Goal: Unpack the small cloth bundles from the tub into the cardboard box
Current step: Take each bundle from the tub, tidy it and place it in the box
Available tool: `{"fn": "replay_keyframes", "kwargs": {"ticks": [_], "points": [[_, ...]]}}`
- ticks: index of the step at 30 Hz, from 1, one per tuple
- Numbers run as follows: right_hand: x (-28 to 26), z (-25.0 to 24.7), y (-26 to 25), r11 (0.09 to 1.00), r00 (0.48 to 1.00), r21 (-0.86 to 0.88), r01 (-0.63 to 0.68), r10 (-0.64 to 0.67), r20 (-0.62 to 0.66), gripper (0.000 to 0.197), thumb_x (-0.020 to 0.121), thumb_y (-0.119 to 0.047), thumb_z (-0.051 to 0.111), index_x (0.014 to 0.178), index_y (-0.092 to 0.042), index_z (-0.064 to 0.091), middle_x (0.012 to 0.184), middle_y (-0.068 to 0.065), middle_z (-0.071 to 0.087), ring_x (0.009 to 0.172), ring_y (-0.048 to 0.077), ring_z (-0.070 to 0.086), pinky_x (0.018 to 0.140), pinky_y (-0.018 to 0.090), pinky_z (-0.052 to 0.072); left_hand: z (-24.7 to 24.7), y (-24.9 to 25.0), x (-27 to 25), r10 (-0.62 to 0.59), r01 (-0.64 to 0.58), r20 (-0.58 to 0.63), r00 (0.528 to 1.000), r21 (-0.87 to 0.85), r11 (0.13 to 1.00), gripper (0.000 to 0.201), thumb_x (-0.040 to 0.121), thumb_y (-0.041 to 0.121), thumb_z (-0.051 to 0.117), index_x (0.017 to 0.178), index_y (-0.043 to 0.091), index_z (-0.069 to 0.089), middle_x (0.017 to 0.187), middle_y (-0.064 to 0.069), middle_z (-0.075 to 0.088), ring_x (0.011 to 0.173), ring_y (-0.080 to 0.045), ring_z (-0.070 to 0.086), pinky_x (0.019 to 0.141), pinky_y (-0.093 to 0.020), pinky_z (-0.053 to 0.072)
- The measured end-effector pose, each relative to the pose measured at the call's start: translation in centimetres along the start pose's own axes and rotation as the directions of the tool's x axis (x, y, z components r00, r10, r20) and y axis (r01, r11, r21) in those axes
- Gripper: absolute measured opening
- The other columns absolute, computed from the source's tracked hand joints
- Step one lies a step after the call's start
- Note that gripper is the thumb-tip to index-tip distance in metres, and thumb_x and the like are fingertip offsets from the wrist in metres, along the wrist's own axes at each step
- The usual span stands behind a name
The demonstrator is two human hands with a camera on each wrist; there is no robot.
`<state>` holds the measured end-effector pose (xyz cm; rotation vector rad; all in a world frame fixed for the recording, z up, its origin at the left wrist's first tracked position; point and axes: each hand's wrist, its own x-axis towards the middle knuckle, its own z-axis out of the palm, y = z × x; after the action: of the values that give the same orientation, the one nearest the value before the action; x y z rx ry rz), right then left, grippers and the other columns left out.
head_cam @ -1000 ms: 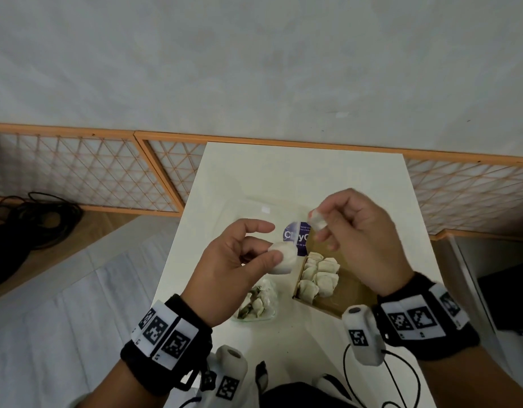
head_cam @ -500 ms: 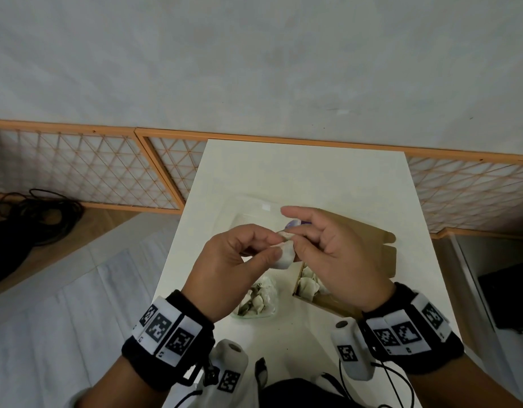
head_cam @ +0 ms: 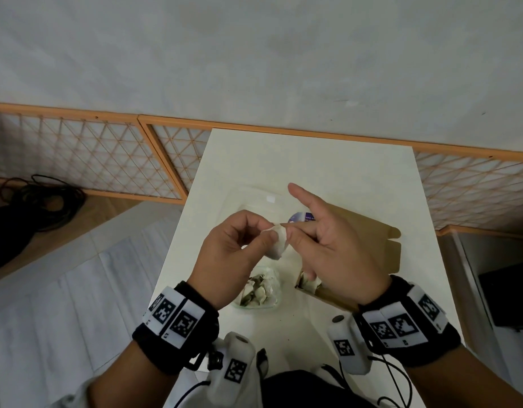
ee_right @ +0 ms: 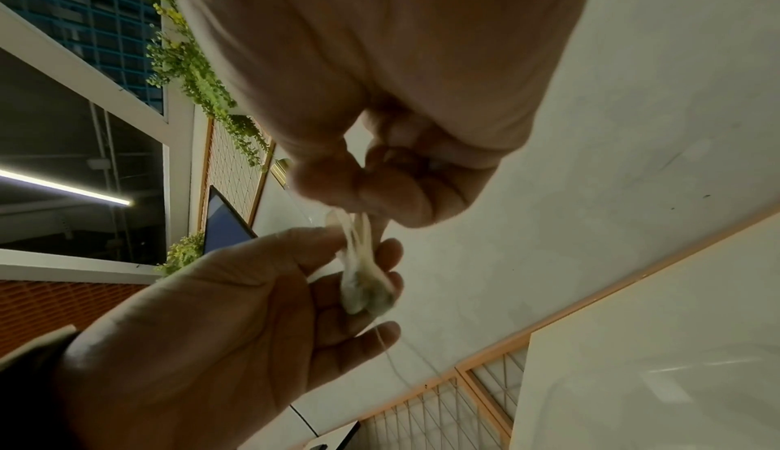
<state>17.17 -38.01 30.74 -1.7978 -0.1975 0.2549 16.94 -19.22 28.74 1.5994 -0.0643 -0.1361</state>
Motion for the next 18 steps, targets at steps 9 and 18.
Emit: {"fn": "replay_keyframes", "kwargs": {"ticks": [9, 18], "points": [[2.7, 3.3, 3.0, 0.983, 0.997, -0.182, -0.032, 0.043, 0.057, 0.072, 0.106, -0.02, 0.051, 0.166, -0.029, 0.012, 0.051, -0.014, 0.048, 0.05, 0.005, 0.049, 0.098, 0.03, 0.016, -1.8, -1.6, -0.5, -0.124, 0.142, -0.115, 0.986, 0.171, 0.975, 0.009, 0.101, 0.011, 0.063, 0.093, 0.009, 0.065, 0.075, -0.009, 0.077, 0.069, -0.024, 0.073, 0.07, -0.023, 0.058], [4.6, 6.3, 5.1, 0.968, 0.983, -0.219, -0.12, 0.147, 0.11, 0.066, 0.106, -0.025, 0.052, 0.164, -0.034, 0.022, 0.058, -0.011, 0.059, 0.05, 0.008, 0.048, 0.059, 0.034, 0.049, -4.2, -3.9, -0.3, -0.238, 0.266, -0.183, 0.954, 0.148, 0.952, 0.007, 0.1, 0.016, 0.067, 0.095, 0.011, 0.067, 0.078, -0.007, 0.078, 0.074, -0.02, 0.076, 0.082, -0.037, 0.063]]}}
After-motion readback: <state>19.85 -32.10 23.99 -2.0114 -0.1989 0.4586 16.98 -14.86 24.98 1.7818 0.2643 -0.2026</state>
